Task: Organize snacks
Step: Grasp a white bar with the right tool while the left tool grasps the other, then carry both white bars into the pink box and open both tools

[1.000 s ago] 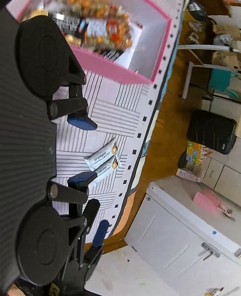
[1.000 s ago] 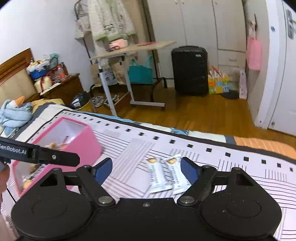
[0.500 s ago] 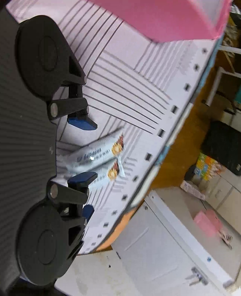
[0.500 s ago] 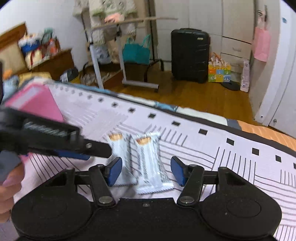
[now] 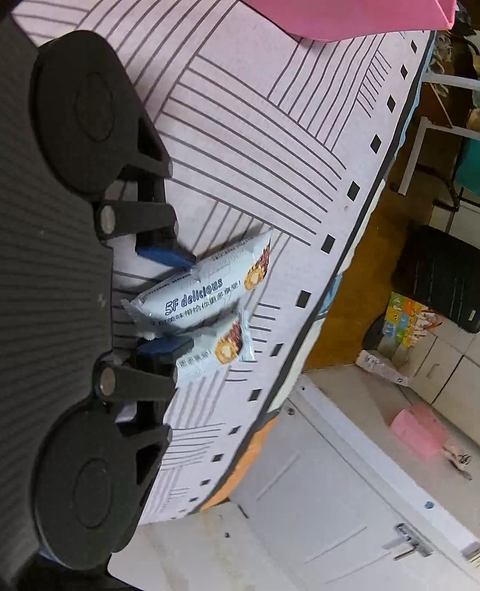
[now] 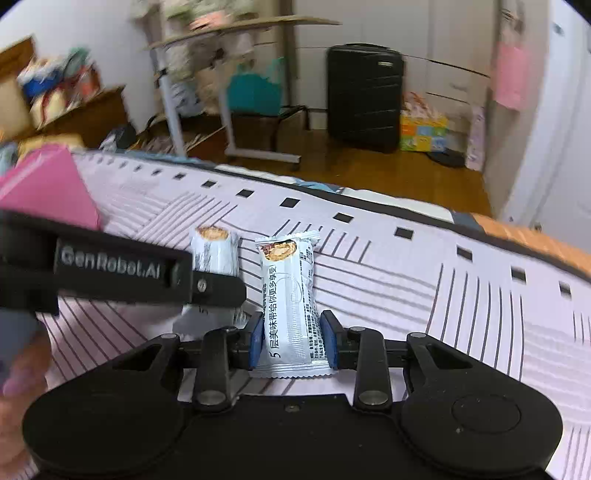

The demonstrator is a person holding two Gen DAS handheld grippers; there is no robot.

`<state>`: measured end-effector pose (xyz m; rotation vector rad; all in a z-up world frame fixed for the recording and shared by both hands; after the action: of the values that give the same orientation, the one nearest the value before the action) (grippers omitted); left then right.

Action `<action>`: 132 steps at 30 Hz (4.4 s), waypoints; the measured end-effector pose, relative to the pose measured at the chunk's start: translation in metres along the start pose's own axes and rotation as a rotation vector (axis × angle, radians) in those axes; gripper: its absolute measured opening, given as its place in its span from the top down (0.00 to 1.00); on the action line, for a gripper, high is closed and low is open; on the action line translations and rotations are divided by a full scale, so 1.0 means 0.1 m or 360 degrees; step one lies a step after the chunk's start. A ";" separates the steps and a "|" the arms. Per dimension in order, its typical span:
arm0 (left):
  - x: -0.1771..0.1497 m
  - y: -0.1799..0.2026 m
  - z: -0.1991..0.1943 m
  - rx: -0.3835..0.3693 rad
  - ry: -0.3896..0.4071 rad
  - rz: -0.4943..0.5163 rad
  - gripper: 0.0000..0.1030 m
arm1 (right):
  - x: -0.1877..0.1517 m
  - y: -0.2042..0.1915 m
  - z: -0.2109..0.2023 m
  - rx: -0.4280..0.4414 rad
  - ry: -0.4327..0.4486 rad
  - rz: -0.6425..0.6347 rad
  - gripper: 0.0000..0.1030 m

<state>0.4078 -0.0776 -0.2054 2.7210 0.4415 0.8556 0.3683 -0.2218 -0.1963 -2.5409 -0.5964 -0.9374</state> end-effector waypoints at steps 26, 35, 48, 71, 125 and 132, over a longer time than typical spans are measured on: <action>-0.27 -0.22 -0.95 -0.0008 -0.0047 0.0227 0.71 | -0.43 -0.68 -0.66 -0.0075 0.0056 0.0380 0.66; -0.46 -0.36 -1.25 0.0011 -0.0074 0.0215 0.72 | -0.62 -0.87 -0.86 -0.0071 0.0055 0.0436 0.66; -0.71 -0.70 -1.00 0.0104 -0.0230 0.0124 0.63 | -0.75 -0.90 -0.87 -0.0024 0.0036 0.0399 0.66; -1.05 -0.80 -1.67 0.0200 -0.0372 0.0367 0.74 | -0.87 -1.55 -1.33 0.0161 -0.0108 0.0325 0.66; 0.52 -2.41 -1.93 0.0250 0.0179 -0.0065 0.76 | 0.67 -3.03 0.11 0.0418 -0.0026 -0.0233 0.63; 0.48 -2.42 -1.97 0.0256 0.0217 0.0002 0.53 | 0.56 -3.08 0.00 0.0383 0.0075 -0.0328 0.49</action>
<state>0.2786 0.1915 -0.1039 2.8177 0.5594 1.0532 0.2524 0.0523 -0.1002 -2.2703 -0.9118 -0.9281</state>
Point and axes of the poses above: each gripper's, at about its wrist camera, not at the fingertips, and z roughly the way its jaws point, y to its right, x to its top, the point moved 3 cm from there along z, roughly the way its jaws point, and after that the axes turned 12 degrees about x, right-handed, at the moved point
